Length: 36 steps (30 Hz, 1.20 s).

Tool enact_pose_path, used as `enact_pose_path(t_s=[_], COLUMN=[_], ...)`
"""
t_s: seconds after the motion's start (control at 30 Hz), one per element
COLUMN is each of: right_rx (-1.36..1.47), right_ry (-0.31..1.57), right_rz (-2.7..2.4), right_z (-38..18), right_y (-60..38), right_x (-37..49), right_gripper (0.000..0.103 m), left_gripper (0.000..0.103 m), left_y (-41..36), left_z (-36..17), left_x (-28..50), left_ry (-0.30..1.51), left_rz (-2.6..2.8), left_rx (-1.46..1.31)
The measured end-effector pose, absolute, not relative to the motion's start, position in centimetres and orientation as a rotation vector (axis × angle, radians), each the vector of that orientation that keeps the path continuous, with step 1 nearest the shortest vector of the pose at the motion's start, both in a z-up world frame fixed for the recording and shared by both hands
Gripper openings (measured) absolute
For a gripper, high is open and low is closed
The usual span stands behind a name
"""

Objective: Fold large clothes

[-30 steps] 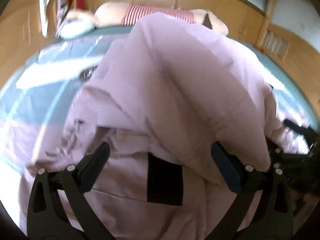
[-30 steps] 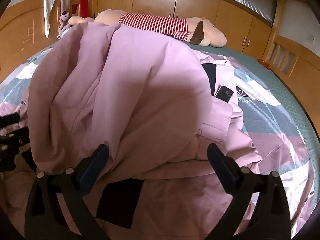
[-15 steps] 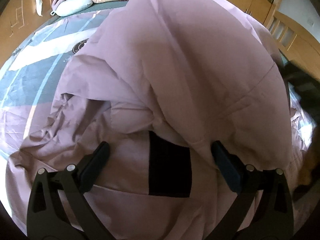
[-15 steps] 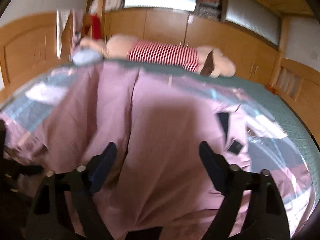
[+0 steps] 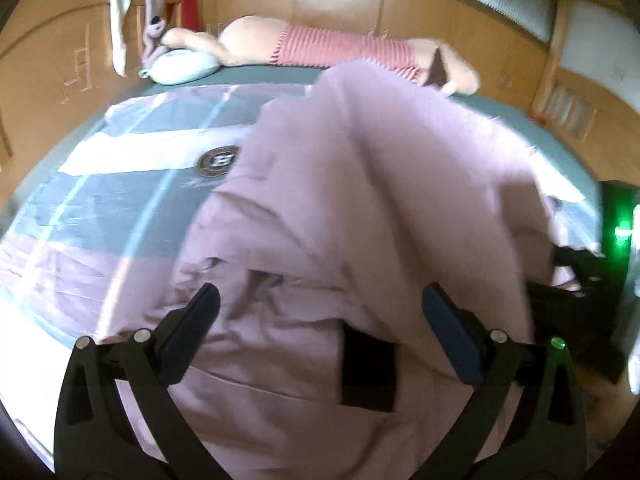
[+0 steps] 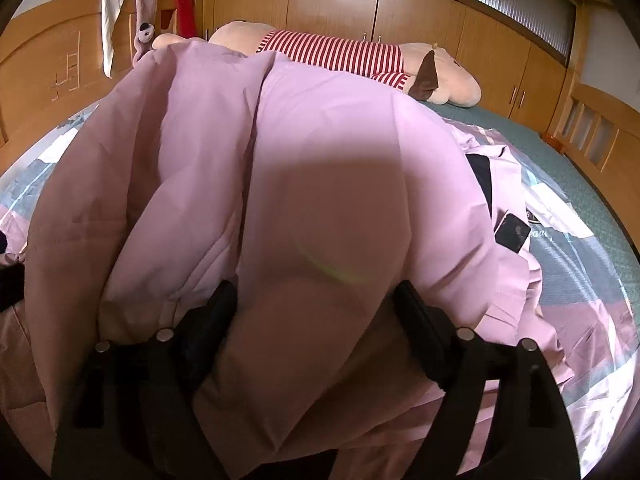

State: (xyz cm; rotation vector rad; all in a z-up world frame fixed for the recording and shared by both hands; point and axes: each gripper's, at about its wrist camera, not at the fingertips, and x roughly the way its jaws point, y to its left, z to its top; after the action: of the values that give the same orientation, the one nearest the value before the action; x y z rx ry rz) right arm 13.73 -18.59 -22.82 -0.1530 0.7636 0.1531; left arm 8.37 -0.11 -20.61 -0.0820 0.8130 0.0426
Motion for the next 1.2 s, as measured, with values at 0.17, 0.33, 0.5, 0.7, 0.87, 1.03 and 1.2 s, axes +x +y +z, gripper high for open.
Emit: enact_pose_path(t_s=[0.17,0.33,0.5,0.7,0.87,1.03,1.2], right_rx=[-0.151,-0.152,-0.154,-0.157,-0.159,-0.116,-0.077], right_ry=[0.759,0.757,0.758,0.757,0.751,0.703,0.399], right_rz=[0.150,0.149,0.148,0.146,0.141,0.123,0.052], right_z=[-23.1,-23.2,-23.2,-23.2,-22.8,-21.3,-16.6], right_y=[-18.6,-18.6,-18.6,-18.4,-18.6,-19.5,-20.4], right_x=[13.4,13.4,13.5,13.4,13.3,11.6,6.9], right_gripper=[0.090,0.094,0.096,0.097,0.097,0.097,0.097], left_gripper=[0.101,0.101,0.101,0.101,0.101,0.101,0.101], left_y=[1.9,1.0,0.8,0.9,1.8,2.8,5.2], left_z=[-25.4,-24.9,-24.9,-25.1,-24.1,-21.5,-23.7], left_x=[10.2,9.9,9.1,10.1,9.9,8.2,9.0], left_ry=[1.063,1.073,1.072,1.073,1.044,0.969,1.033], left_rz=[0.150,0.157,0.157,0.158,0.182,0.213,0.240], left_rx=[-0.104,-0.059,-0.057,-0.051,-0.098,-0.115,-0.161])
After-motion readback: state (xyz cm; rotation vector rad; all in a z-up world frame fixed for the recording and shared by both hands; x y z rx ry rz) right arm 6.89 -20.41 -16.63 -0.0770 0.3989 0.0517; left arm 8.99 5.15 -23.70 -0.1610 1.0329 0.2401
